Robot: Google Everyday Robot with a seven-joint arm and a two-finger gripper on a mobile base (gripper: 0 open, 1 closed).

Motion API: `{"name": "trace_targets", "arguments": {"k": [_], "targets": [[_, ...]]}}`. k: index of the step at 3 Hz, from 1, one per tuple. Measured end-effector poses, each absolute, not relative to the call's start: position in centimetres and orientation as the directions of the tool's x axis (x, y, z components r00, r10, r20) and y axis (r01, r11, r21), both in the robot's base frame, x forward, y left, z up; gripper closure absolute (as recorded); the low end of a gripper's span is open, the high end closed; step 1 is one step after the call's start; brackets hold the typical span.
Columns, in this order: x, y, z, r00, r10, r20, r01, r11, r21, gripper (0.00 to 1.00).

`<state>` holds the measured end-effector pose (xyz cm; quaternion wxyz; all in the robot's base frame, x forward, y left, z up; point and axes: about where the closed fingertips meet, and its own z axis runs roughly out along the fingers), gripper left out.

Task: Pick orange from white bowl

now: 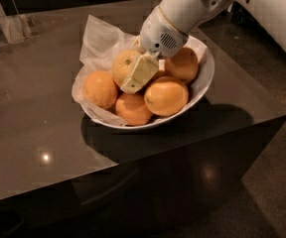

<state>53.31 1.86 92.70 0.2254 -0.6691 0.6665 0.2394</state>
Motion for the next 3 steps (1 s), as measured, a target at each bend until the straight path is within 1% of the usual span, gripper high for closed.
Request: {"name": "trace_targets", "arguments": {"k": [1, 2, 3], "targets": [[52.3, 1.7, 94.3, 0.043, -0.762, -0.646, -0.999, -0.042, -0.018, 1.0], [49.5, 0.1, 97.6, 0.095, -0.721, -0.686, -0.994, -0.037, -0.099, 1.0], [46.4, -2.5, 99.6, 0.103, -0.675, -0.731, -0.989, 0.005, -0.145, 1.0]]}}
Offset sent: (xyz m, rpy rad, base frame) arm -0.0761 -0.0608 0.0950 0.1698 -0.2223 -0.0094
